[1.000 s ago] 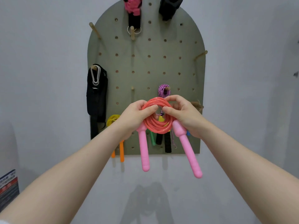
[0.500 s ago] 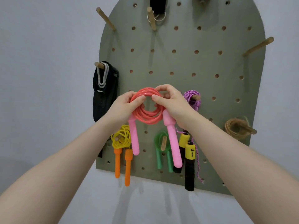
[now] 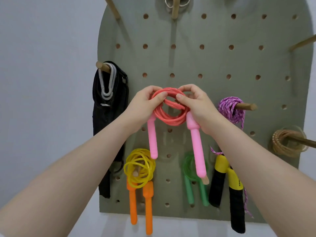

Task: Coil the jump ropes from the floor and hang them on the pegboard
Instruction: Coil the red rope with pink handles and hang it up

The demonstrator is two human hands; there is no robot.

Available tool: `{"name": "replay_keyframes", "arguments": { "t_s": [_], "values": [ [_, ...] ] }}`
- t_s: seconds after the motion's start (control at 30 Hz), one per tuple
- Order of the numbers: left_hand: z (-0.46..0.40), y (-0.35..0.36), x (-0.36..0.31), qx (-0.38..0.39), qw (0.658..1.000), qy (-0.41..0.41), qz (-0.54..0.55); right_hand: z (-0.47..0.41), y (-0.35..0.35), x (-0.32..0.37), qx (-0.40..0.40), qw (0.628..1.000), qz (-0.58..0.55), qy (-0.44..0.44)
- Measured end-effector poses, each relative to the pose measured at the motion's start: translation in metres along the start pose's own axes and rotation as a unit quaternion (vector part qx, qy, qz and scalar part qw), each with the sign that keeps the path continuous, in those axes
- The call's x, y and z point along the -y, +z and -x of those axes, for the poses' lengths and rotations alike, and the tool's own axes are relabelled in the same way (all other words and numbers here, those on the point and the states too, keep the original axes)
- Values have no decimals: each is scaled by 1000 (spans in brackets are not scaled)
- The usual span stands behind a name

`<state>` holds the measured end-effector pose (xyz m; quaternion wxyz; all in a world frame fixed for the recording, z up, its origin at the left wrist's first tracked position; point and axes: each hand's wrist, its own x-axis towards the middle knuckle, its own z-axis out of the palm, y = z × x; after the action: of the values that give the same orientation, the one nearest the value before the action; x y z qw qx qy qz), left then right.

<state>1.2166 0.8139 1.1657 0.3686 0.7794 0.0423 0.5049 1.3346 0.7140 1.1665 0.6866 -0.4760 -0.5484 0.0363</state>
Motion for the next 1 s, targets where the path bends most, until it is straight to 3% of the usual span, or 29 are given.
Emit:
{"name": "replay_keyframes", "arguments": {
  "t_s": [0.2,0.37,0.43,0.5,0.6,0.7,0.83,0.87,1.0],
  "values": [
    [6,-2,18,28,999,30,33,15,2,-7,-10,999,41,-33],
    [-14,6,35,5,994,72,-81,-2,5,-23,-86,982,167,-22],
    [-21,12,44,-33,970,124,-207,-11,6,-30,-128,967,220,-15],
    [-25,16,51,-85,915,172,-355,-16,5,-33,-167,948,271,-24],
    [-32,20,52,-50,881,165,-441,-19,7,-33,-186,942,276,-47],
    [-35,22,56,-12,883,147,-445,-16,15,-35,-200,922,329,-54],
    [-29,17,58,52,897,144,-414,2,24,-43,-144,804,576,-35],
    [-27,14,58,68,900,144,-405,8,26,-43,-123,790,600,-24],
    [-6,10,51,67,927,143,-340,31,23,-34,-109,801,588,-40]
  ]
}}
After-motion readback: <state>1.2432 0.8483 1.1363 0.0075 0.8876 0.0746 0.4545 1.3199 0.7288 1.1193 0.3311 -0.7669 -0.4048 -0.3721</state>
